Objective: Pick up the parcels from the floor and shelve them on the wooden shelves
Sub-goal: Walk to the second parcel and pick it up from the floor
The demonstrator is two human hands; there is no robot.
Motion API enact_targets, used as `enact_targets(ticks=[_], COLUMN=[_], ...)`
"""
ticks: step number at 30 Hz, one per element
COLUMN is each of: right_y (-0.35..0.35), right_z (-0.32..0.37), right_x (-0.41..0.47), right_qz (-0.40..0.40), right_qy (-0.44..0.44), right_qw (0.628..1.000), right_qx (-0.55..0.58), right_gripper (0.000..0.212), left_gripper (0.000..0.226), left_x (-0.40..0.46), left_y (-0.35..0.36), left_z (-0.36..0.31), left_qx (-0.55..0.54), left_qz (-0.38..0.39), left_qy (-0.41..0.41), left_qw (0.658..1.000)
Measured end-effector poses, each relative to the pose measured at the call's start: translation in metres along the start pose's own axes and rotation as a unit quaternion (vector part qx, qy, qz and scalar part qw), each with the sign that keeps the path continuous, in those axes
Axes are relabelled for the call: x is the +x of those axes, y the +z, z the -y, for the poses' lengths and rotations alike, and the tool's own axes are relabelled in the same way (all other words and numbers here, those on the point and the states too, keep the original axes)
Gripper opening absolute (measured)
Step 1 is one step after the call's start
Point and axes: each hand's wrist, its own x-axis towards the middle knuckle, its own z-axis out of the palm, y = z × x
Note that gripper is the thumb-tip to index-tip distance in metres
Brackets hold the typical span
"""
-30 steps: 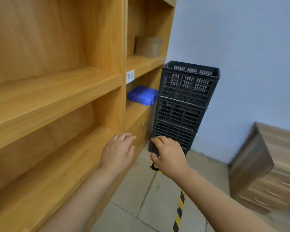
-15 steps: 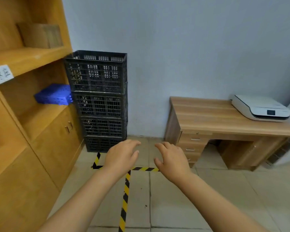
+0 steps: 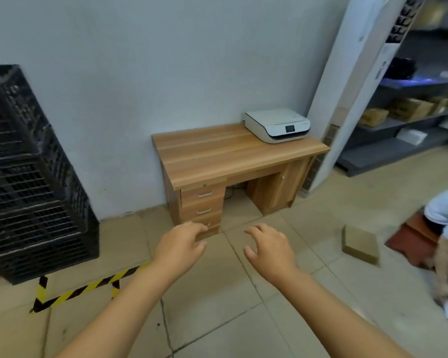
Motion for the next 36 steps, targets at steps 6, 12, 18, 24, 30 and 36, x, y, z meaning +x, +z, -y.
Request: enact_targets(ticks=[6, 12, 18, 24, 30, 36], right_y=[-0.008, -0.013, -0.013, -0.02, -0.031, -0.049], right_z=[-0.074, -0.125, -0.168, -0.228, -0.305, -0.415], right_x=[0.022, 0.074, 0.114, 0.114, 0.114, 0.117], right_qz=[0.002, -0.003, -0.019, -0.022, -0.032, -0.052], right_qy=[0.101, 0.2, 0.285, 0.364, 0.409, 0.423], right_qw=[0.995, 0.98, 0.958, 0.931, 0.912, 0.903], right_qx=[-0.017, -0.015, 0.015, 0.023, 0.033, 0.05], right_gripper=[0.04, 0.04, 0.039, 0.038, 0.039, 0.039], left_gripper=[0.037, 0.037, 0.038, 0.038, 0.04, 0.039], left_x=[0.083, 0.178, 0.269, 0.319, 0.36, 0.405], left_y=[0.051, 0.077, 0.105, 0.156, 0.21, 0.267], left_z=[-0.033, -0.053, -0.074, -0.124, -0.189, -0.269], left_qx=[-0.019, -0.023, -0.003, -0.021, -0.02, -0.014], left_qz=[0.061, 0.088, 0.127, 0.177, 0.212, 0.217], left_qy=[0.068, 0.129, 0.179, 0.253, 0.291, 0.295], left_qw=[0.996, 0.987, 0.976, 0.951, 0.933, 0.931])
